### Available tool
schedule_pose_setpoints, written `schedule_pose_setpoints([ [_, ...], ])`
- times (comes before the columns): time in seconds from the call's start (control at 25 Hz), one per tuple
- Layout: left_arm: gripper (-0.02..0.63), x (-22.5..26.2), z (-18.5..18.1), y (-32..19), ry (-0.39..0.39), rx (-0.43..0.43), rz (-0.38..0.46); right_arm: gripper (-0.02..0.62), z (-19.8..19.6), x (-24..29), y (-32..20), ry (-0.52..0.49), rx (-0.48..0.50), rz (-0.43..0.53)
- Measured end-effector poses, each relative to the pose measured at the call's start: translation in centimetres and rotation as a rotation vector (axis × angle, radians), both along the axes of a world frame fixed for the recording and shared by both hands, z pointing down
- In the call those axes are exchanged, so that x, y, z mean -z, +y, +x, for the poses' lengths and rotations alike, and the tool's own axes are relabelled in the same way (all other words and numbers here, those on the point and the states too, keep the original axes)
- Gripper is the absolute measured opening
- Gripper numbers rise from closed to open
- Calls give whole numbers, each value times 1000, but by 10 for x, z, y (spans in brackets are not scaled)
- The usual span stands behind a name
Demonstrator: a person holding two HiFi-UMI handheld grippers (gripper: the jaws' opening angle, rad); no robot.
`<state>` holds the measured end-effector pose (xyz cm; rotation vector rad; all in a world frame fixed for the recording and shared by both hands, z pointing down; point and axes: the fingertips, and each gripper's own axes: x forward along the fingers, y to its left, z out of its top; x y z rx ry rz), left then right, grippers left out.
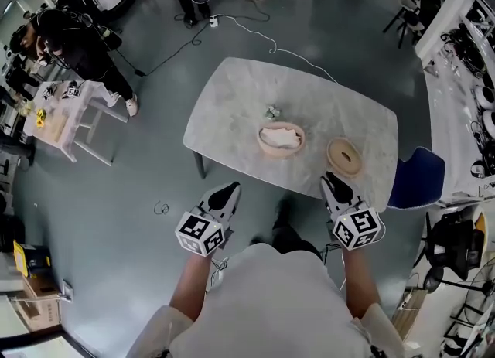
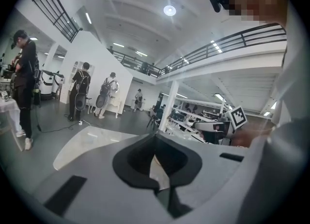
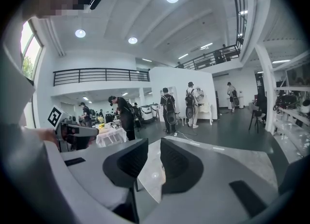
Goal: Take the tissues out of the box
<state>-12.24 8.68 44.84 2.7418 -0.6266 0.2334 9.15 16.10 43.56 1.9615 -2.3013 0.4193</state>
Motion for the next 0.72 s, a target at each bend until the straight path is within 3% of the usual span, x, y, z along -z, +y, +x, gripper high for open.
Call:
schedule_pose_setpoints([
  [0.72, 9, -20, 100, -105, -83, 75, -63, 98, 94, -23, -133, -67, 142, -65],
])
